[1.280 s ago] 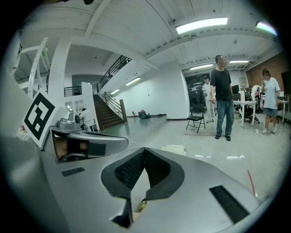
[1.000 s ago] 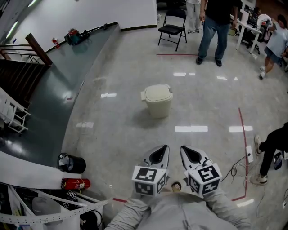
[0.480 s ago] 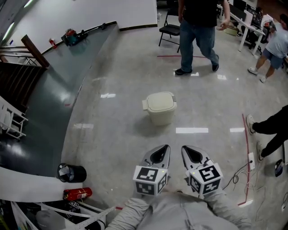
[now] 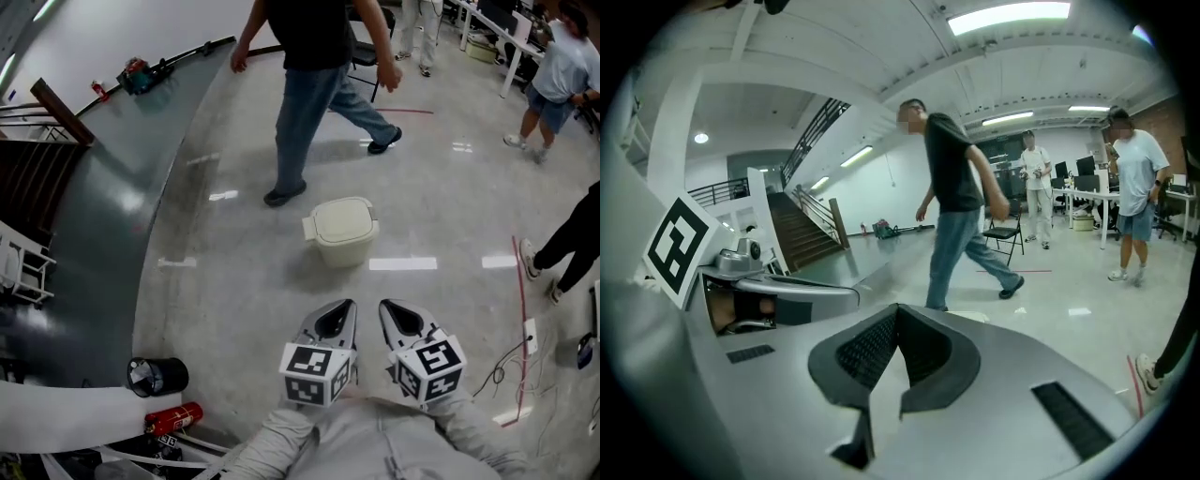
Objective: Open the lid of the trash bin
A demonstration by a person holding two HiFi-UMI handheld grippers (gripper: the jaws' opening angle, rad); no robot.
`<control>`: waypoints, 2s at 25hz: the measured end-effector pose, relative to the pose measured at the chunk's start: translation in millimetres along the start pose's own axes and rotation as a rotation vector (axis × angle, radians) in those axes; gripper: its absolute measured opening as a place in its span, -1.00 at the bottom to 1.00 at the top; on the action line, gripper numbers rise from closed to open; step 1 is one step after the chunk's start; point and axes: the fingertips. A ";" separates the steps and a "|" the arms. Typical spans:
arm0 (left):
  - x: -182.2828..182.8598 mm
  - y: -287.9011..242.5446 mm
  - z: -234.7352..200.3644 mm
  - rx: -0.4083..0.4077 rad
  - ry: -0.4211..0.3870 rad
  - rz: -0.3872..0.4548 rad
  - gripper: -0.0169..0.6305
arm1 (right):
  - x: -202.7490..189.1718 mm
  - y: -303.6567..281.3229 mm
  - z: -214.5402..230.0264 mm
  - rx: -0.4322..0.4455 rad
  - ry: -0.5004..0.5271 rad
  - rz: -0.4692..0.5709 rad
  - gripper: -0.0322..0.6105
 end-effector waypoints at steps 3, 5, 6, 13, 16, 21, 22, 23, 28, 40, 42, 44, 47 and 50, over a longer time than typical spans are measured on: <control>7.7 -10.1 -16.4 -0.009 -0.002 -0.005 -0.93 | 7.4 -19.2 2.9 -0.004 -0.004 -0.003 -0.91; 11.7 -17.5 -26.4 -0.015 -0.009 -0.012 -0.93 | 12.4 -31.5 4.9 -0.007 -0.007 -0.002 -0.91; 13.5 -21.2 -31.3 -0.017 -0.014 -0.015 -0.93 | 14.8 -37.7 6.0 -0.008 -0.008 -0.001 -0.91; 19.1 -38.4 -56.8 -0.034 -0.009 -0.043 -0.93 | 22.8 -70.9 10.3 -0.017 -0.015 -0.022 -0.91; 18.7 -46.6 -65.4 -0.043 -0.006 -0.065 -0.93 | 24.4 -79.4 16.6 -0.032 -0.021 -0.037 -0.92; 14.3 -64.0 -75.4 -0.041 0.007 -0.094 -0.93 | 17.9 -87.6 36.4 -0.056 -0.044 -0.070 -0.92; 14.7 -68.7 -77.4 -0.039 0.010 -0.096 -0.93 | 17.4 -90.7 41.6 -0.058 -0.047 -0.074 -0.91; 15.3 -74.2 -79.2 -0.036 0.013 -0.100 -0.93 | 17.1 -94.2 47.2 -0.058 -0.050 -0.078 -0.91; 22.2 -103.2 -92.7 -0.012 0.030 -0.110 -0.93 | 21.5 -119.9 74.3 -0.049 -0.054 -0.096 -0.91; 38.6 -198.7 -121.8 0.030 0.031 -0.158 -0.93 | 34.1 -193.8 159.1 -0.012 -0.034 -0.152 -0.91; 36.2 -213.6 -124.0 0.034 0.020 -0.176 -0.93 | 29.9 -204.0 171.1 -0.007 -0.038 -0.173 -0.91; 32.1 -229.8 -126.8 0.036 0.001 -0.198 -0.93 | 25.3 -214.7 184.3 -0.008 -0.046 -0.192 -0.92; 23.0 -254.5 -130.6 0.031 -0.019 -0.237 -0.93 | 16.7 -231.8 204.5 -0.014 -0.066 -0.214 -0.91; 11.9 -278.9 -132.7 0.017 -0.008 -0.262 -0.93 | 5.9 -249.6 222.8 -0.021 -0.074 -0.238 -0.92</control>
Point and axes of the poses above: the fingertips, and each gripper's own axes: y backward along the fingers, z to its right, x out of its top, and after that the axes turned 1 degree about x, right-handed
